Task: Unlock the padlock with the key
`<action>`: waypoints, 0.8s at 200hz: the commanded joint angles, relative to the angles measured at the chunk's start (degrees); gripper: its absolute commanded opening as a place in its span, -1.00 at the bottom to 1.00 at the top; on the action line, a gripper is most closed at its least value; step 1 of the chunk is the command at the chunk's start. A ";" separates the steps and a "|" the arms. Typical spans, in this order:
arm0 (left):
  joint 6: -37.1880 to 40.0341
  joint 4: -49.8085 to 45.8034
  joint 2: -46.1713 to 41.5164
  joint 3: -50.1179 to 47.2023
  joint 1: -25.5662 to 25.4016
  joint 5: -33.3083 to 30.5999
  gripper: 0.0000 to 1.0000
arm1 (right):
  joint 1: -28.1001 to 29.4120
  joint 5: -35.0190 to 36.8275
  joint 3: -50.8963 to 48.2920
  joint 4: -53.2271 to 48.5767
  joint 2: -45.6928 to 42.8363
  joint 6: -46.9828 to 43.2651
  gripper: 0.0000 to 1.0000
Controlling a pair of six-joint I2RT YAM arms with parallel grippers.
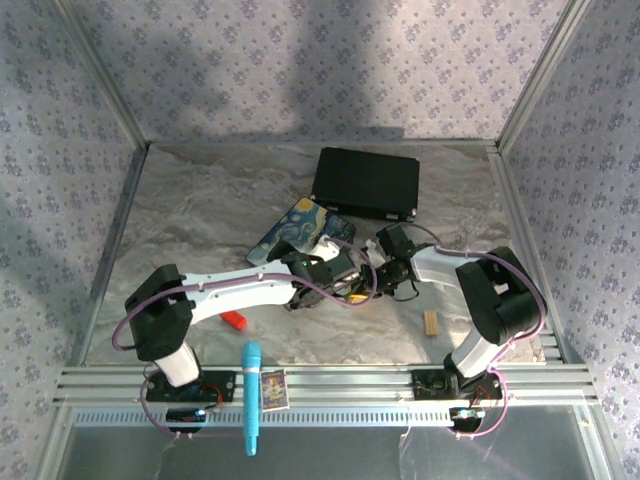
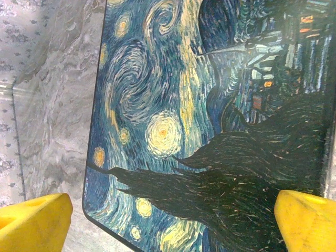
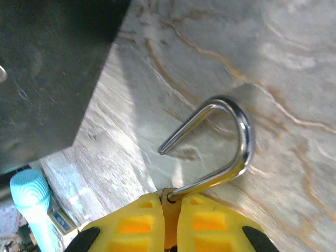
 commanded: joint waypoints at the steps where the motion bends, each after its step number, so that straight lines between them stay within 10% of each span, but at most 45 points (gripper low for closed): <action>1: -3.33 -5.08 1.97 -1.17 -0.08 3.60 1.00 | -1.70 3.51 1.34 -17.23 2.72 -8.46 -0.96; 86: -8.52 -9.16 -4.41 2.82 -0.55 -0.28 1.00 | -1.54 14.86 5.34 -24.14 -0.29 -8.20 -0.42; 160: -13.42 -12.04 8.51 7.22 -3.81 -0.73 1.00 | 4.30 25.47 7.08 -22.70 -2.84 -4.43 0.00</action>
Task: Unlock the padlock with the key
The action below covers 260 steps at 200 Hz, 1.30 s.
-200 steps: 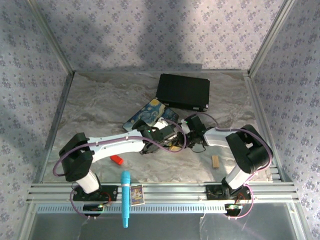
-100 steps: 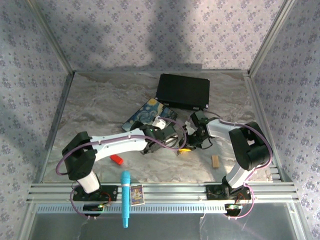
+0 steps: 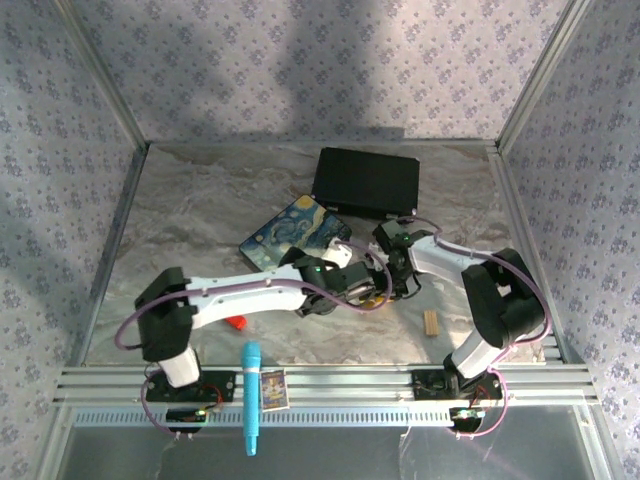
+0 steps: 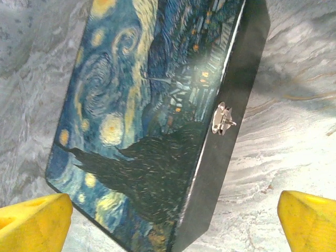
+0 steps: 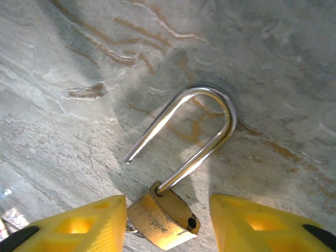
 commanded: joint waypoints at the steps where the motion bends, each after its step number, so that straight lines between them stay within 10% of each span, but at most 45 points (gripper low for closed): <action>1: -4.20 -5.75 4.81 -0.50 1.26 -1.97 1.00 | 2.01 9.65 0.08 -1.90 -1.08 1.91 0.01; 163: -2.47 0.78 -8.41 -17.33 17.50 -1.92 1.00 | 4.87 13.13 -2.61 -3.83 -5.11 2.58 -0.02; 191: 7.01 8.98 -15.17 -17.64 12.76 1.72 1.00 | 3.44 5.34 -3.36 2.72 -9.37 4.53 0.30; 222: 9.04 6.58 -21.82 -13.59 14.62 1.05 1.00 | 2.41 15.09 1.05 1.82 -15.51 4.51 0.97; 260: 14.67 20.64 -34.25 -17.61 21.32 0.35 1.00 | -1.28 27.81 2.60 5.47 -25.14 3.19 0.98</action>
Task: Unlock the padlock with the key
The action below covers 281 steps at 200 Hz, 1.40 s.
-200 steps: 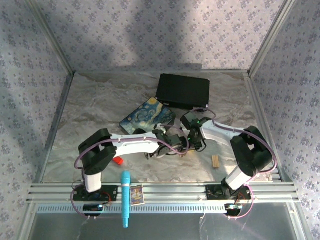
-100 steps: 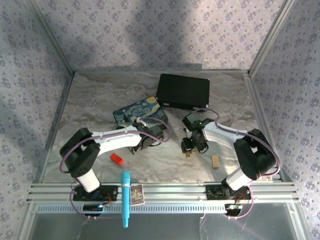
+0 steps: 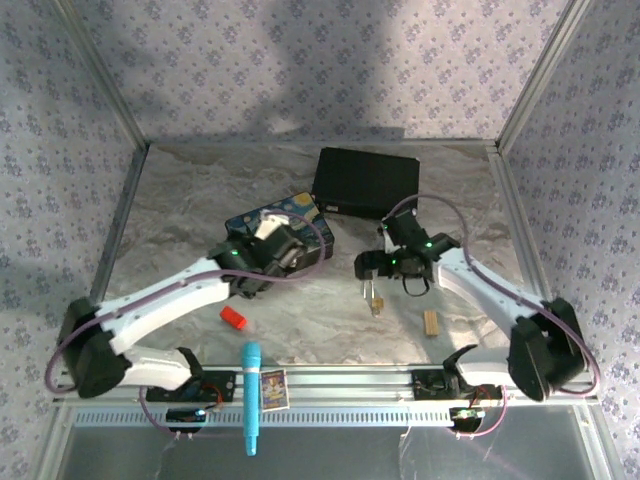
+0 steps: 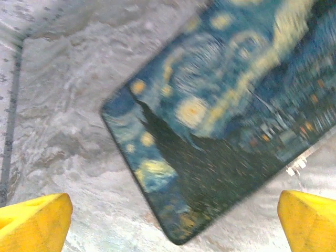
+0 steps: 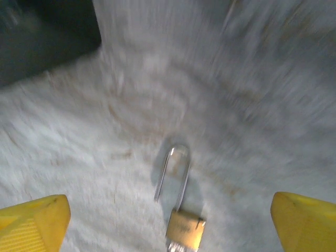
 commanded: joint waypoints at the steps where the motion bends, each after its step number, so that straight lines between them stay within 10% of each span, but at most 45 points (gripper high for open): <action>1: 4.84 10.54 -6.67 -2.22 3.70 -2.40 1.00 | -2.35 10.66 1.43 3.00 -5.72 -1.05 0.98; 100: 17.98 52.27 -4.77 -27.27 37.61 -2.40 1.00 | -26.22 21.01 -19.52 40.05 -10.30 -20.66 0.94; 144: 21.24 73.41 4.11 -37.25 46.67 9.65 1.00 | -29.46 21.04 -27.78 60.90 -0.63 -22.66 0.95; 200: 15.38 84.57 9.02 -38.54 53.84 26.11 1.00 | -35.52 7.78 -28.88 69.69 4.71 -19.13 0.92; 281: 19.86 90.10 15.91 -38.33 52.49 32.27 1.00 | -31.04 6.85 -27.84 78.07 14.63 -24.65 0.99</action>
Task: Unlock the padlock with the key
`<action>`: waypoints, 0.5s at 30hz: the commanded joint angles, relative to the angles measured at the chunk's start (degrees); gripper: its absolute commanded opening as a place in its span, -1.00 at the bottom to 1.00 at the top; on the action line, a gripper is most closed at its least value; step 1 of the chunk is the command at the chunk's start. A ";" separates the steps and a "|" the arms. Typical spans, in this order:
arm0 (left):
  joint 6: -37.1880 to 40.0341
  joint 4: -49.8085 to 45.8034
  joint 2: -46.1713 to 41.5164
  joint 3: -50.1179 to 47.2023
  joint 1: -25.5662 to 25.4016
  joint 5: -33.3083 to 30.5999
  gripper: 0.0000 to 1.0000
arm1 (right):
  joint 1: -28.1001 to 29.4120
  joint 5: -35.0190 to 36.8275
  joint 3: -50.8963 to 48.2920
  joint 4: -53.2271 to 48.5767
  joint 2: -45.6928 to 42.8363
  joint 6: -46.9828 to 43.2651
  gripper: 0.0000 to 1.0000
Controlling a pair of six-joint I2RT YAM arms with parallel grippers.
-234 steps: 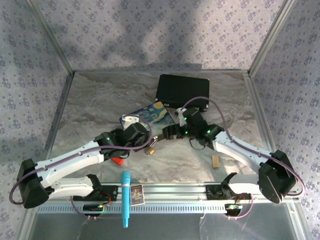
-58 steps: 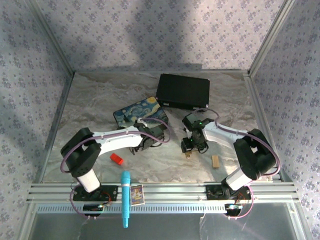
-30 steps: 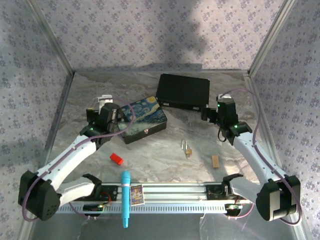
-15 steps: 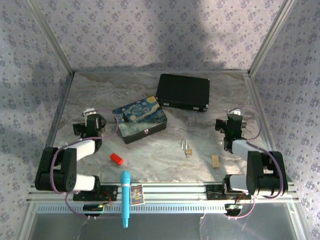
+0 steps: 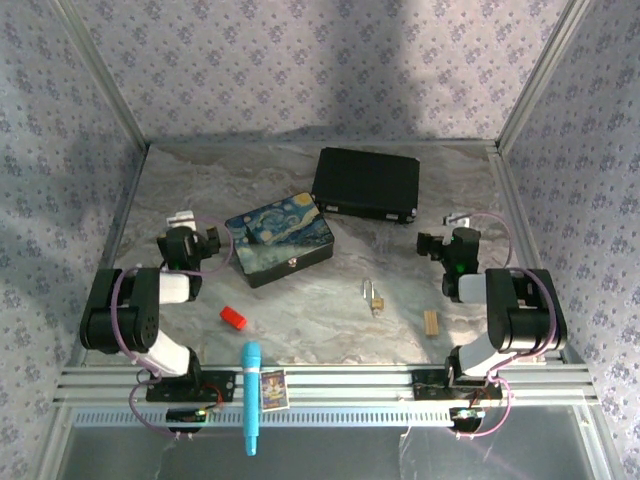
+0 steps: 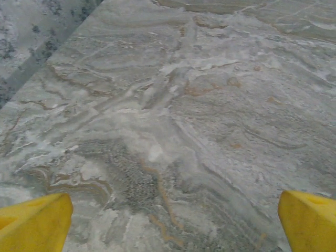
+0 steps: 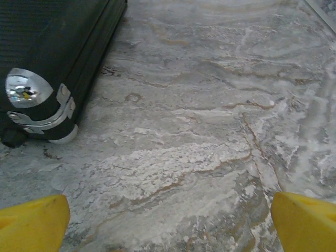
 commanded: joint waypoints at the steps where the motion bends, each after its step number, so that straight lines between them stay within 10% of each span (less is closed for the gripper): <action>1: 0.88 3.53 -0.24 0.06 0.00 3.13 1.00 | -0.11 -0.42 0.85 3.53 0.07 -1.68 0.99; 15: 1.05 4.37 -0.08 -0.08 -0.41 2.05 1.00 | -0.15 -0.64 1.05 2.65 -0.13 -1.67 0.99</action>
